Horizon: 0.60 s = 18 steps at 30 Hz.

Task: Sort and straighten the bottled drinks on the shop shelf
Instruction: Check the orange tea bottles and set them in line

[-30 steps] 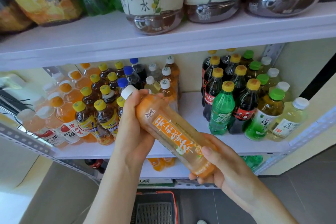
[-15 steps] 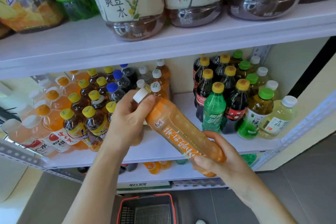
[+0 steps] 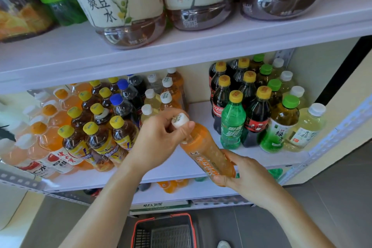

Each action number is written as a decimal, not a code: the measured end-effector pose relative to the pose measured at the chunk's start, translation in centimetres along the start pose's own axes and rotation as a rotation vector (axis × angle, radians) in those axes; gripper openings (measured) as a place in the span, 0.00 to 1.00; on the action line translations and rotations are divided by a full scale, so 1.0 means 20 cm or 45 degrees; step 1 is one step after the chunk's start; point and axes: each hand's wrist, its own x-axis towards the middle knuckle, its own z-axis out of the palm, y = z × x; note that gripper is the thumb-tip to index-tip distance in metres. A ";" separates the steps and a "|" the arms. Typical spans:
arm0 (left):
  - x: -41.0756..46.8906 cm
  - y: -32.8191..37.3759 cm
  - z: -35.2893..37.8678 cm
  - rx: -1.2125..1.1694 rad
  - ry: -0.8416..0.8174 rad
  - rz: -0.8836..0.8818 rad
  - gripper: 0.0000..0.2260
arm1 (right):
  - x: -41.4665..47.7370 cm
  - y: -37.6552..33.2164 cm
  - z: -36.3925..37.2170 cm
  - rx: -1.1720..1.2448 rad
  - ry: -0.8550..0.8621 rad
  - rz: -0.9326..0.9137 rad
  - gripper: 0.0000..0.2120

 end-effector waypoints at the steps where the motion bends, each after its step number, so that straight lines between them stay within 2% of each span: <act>1: 0.01 -0.01 0.02 0.085 0.020 0.026 0.10 | 0.01 -0.01 -0.01 -0.087 0.073 0.009 0.21; 3: 0.04 -0.02 0.06 0.291 0.082 0.068 0.07 | 0.03 -0.02 -0.05 -0.140 0.298 -0.028 0.22; 5: 0.08 -0.02 0.10 0.447 0.159 0.068 0.07 | 0.04 -0.05 -0.12 -0.155 0.570 -0.190 0.19; 7: 0.15 -0.03 0.14 0.522 0.234 0.051 0.09 | 0.07 -0.08 -0.20 -0.244 0.823 -0.317 0.17; 9: 0.24 -0.06 0.17 0.544 0.263 -0.005 0.10 | 0.12 -0.11 -0.27 -0.343 0.977 -0.368 0.19; 11: 0.34 -0.10 0.20 0.558 0.269 -0.054 0.12 | 0.18 -0.14 -0.31 -0.425 1.010 -0.388 0.22; 18: 0.70 -0.19 0.31 0.500 0.360 -0.107 0.15 | 0.31 -0.10 -0.29 -0.526 0.781 -0.276 0.27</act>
